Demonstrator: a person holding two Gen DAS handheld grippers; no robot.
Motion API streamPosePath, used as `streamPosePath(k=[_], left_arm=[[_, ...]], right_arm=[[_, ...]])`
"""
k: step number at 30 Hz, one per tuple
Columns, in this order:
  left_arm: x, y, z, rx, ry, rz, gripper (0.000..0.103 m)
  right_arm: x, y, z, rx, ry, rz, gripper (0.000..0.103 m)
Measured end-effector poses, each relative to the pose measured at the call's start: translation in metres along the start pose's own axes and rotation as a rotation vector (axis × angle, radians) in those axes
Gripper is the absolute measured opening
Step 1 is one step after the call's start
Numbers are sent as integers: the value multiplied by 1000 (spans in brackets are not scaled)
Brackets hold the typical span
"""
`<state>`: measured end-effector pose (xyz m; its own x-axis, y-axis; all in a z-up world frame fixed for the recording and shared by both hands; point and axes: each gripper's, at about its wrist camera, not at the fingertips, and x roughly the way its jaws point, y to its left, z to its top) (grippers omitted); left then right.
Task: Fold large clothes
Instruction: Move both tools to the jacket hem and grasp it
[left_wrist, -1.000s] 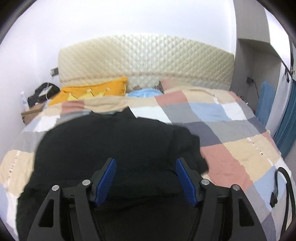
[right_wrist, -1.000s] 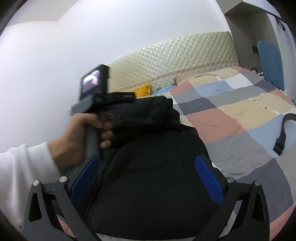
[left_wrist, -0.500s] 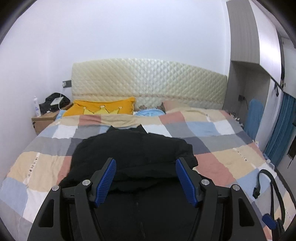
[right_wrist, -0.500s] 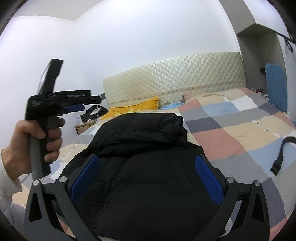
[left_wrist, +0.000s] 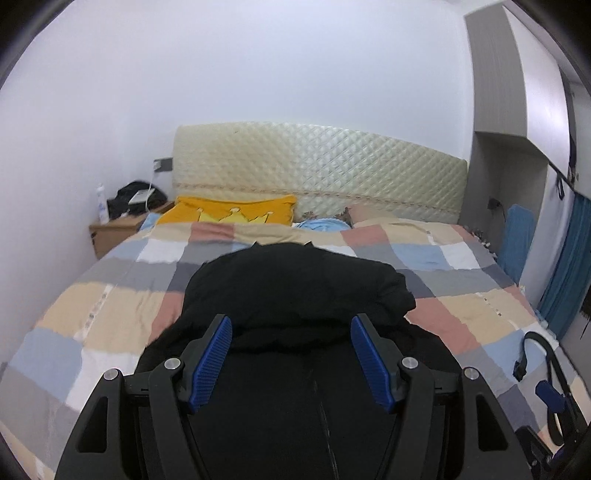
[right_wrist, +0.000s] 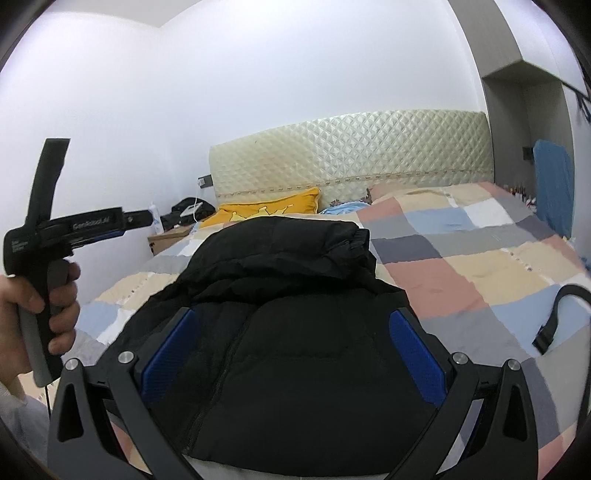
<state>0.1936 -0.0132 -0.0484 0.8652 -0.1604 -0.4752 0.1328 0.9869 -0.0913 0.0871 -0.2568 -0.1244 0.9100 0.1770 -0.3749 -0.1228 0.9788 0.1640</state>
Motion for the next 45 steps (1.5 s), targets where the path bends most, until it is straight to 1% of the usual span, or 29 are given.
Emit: streamPosePath(k=[4, 7, 9, 11, 13, 15, 18, 19, 21, 24, 26, 28, 30, 32, 33, 34, 36, 39, 40, 42, 43, 45], left_arm=[[-10, 12, -24, -14, -18, 2, 67], [-6, 24, -41, -53, 2, -13, 67], [0, 29, -48, -57, 19, -13, 67], [10, 32, -50, -46, 37, 2, 67], [22, 39, -43, -51, 49, -1, 67], [39, 43, -32, -47, 60, 4, 67], [67, 47, -11, -43, 58, 3, 67], [76, 47, -5, -43, 57, -1, 67], [106, 49, 11, -52, 61, -14, 67], [156, 50, 29, -60, 82, -4, 67], [188, 51, 38, -54, 86, 3, 67], [219, 50, 41, -39, 93, 14, 67], [247, 51, 43, -31, 90, 33, 67], [273, 56, 48, -39, 89, 36, 67], [287, 60, 51, -49, 99, 40, 67], [300, 63, 54, -51, 111, 50, 67], [322, 68, 57, -37, 120, 80, 67], [351, 73, 55, -2, 119, 75, 71], [361, 74, 50, 14, 121, 76, 72], [371, 75, 42, 26, 117, 69, 72], [375, 77, 38, 18, 112, 69, 72], [385, 85, 33, -25, 109, 29, 73]], right_arm=[[-3, 12, -1, -39, 1, 1, 103], [-2, 21, -4, -60, 13, 14, 103], [0, 24, -4, -72, 18, 22, 103], [5, 25, 2, -91, 27, 33, 103], [10, 21, 17, -89, -3, 25, 103], [20, 17, 34, -73, -12, 47, 103], [54, 21, 65, -110, -19, 53, 103], [73, 25, 78, -130, -17, 57, 103], [105, 31, 91, -148, -3, 68, 103], [172, 34, 109, -109, 22, 108, 103], [212, 35, 115, -76, 36, 106, 102], [253, 35, 117, -51, 65, 75, 101], [297, 36, 115, -54, 98, 53, 98], [331, 40, 114, -92, 121, 31, 95], [349, 43, 113, -114, 133, 26, 92], [366, 44, 113, -126, 143, 27, 92], [391, 43, 114, -130, 148, 20, 92], [424, 41, 110, -143, 160, 11, 92], [435, 40, 106, -146, 173, 9, 92], [450, 39, 98, -157, 180, 0, 92], [453, 39, 94, -160, 173, 4, 92], [462, 37, 87, -159, 171, 7, 92]])
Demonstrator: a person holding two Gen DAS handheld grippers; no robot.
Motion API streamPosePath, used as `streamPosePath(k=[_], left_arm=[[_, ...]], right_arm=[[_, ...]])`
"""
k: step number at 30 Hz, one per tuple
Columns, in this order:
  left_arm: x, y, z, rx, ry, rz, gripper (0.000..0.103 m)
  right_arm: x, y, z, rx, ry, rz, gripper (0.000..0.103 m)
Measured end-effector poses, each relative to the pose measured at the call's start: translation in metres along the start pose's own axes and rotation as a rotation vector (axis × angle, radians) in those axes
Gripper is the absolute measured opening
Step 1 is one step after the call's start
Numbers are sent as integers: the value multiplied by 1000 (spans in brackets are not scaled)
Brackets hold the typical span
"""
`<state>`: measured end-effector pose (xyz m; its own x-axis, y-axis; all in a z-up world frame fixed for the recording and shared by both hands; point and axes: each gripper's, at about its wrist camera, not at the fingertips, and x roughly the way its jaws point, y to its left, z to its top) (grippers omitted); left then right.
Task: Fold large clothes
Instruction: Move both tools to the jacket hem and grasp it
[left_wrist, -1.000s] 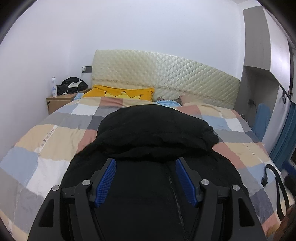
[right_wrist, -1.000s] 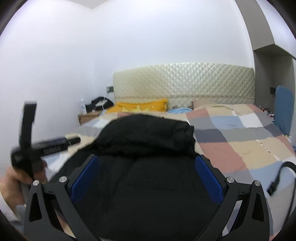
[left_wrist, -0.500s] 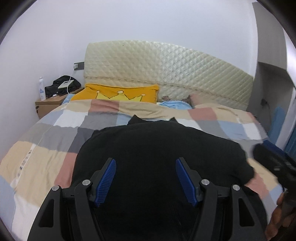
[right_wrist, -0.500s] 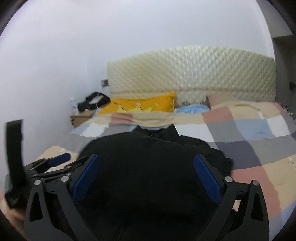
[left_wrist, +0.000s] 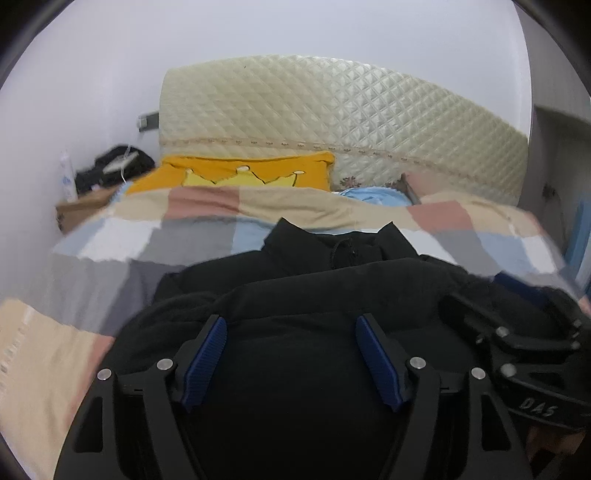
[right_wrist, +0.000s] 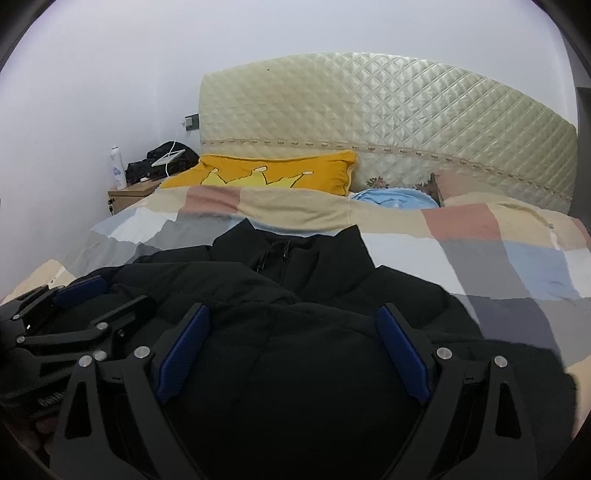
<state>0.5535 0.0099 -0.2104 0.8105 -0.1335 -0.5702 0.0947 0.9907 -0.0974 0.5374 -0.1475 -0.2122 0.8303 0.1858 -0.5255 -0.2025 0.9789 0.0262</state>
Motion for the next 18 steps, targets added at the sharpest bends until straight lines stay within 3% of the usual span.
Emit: streamPosePath(k=[18], left_arm=[[51, 1, -17, -14, -55, 29, 74]], right_arm=[[60, -18, -23, 73, -6, 40, 93]])
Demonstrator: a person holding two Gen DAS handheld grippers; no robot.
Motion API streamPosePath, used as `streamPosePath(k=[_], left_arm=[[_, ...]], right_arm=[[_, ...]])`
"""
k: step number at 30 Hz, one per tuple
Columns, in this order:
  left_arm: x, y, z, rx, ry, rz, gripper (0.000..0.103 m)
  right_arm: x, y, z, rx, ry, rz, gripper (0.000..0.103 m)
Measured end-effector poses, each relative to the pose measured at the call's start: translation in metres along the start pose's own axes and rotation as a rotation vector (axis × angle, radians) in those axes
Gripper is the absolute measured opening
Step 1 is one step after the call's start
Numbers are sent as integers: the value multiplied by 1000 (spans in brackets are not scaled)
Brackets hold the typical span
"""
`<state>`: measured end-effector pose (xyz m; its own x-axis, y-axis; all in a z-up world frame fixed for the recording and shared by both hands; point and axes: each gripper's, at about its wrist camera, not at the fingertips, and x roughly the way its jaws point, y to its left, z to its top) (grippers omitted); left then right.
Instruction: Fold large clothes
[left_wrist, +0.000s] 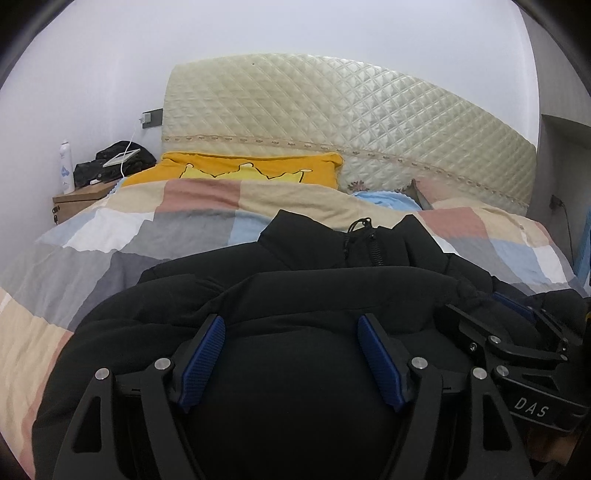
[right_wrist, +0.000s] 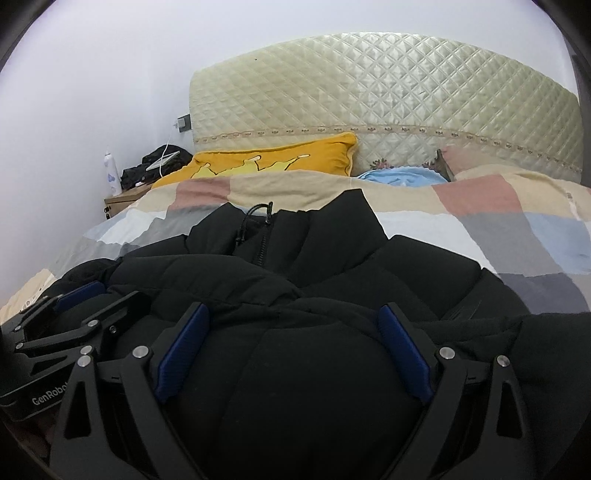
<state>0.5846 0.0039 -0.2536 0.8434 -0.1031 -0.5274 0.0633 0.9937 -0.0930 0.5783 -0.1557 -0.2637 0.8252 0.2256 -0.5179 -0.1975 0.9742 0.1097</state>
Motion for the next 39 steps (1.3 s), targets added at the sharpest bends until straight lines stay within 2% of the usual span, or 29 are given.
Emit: streamPosePath(k=[8, 11, 15, 18, 20, 23, 26, 31, 35, 39], left_arm=[[3, -3, -1, 21, 41, 24, 73], [-5, -5, 3, 60, 69, 14, 74], [-25, -1, 11, 98, 88, 11, 74], [-45, 9, 18, 105, 65, 53, 74], [-49, 18, 18, 95, 78, 68, 74], [-45, 29, 10, 89, 104, 86, 77], [-44, 28, 0, 116, 96, 92, 80], [-37, 33, -7, 88, 98, 57, 83], [-40, 32, -3, 87, 97, 74, 83], [-57, 34, 9, 70, 113, 101, 83]], right_arm=[[9, 0, 1, -1, 64, -4, 94], [2, 4, 6, -33, 96, -12, 94], [-36, -6, 20, -7, 37, 14, 94], [-68, -29, 34, -8, -14, -52, 94], [-81, -46, 34, -3, -25, -84, 94], [-79, -66, 23, 24, 32, -89, 94], [-65, -71, 4, 16, 85, -99, 94], [-51, -71, -12, -10, 88, -129, 95], [-49, -74, -9, 0, 119, -129, 95], [-72, -76, 6, 44, 121, -105, 95]])
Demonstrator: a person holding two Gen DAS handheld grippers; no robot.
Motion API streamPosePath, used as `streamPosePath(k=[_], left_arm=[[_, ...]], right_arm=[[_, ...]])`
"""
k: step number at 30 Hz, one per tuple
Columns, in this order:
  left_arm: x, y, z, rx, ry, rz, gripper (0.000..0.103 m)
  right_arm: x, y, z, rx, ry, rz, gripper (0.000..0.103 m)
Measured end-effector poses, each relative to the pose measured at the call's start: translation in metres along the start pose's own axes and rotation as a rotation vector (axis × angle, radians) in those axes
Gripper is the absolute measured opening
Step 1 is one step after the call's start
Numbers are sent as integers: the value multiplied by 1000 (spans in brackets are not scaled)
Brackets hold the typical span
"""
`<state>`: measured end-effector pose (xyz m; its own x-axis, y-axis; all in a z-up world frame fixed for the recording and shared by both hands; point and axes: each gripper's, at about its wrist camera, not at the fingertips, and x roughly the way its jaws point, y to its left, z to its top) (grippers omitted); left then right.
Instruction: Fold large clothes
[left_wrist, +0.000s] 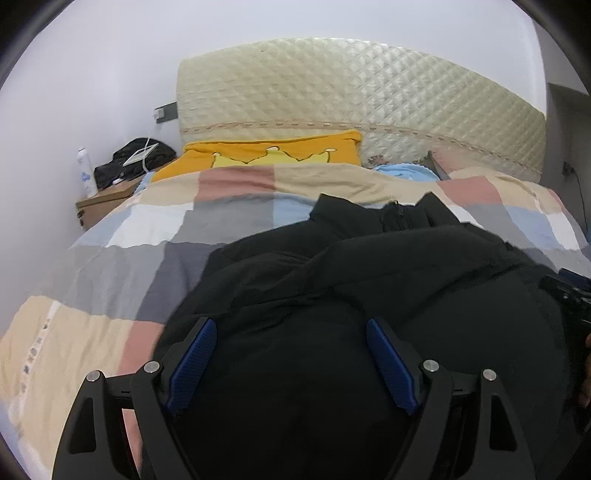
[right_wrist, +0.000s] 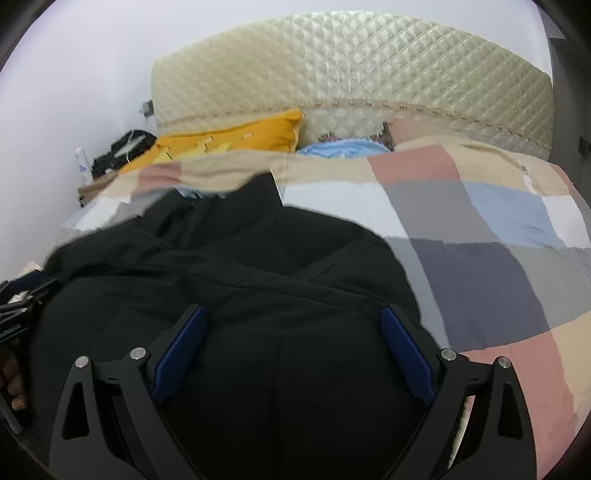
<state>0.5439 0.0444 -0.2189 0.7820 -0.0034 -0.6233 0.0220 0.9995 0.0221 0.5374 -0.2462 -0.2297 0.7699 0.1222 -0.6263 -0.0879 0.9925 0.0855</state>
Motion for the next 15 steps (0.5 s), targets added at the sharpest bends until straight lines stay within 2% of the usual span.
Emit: streamPosePath(k=[5, 9, 15], left_arm=[[-53, 14, 32, -55, -43, 33, 83], [-112, 23, 58, -114, -79, 5, 83], [-208, 15, 79, -51, -112, 3, 83]], right_arm=[[-51, 7, 24, -26, -36, -16, 95], [-109, 19, 48, -38, -100, -11, 95], [-208, 42, 69, -35, -199, 23, 96]])
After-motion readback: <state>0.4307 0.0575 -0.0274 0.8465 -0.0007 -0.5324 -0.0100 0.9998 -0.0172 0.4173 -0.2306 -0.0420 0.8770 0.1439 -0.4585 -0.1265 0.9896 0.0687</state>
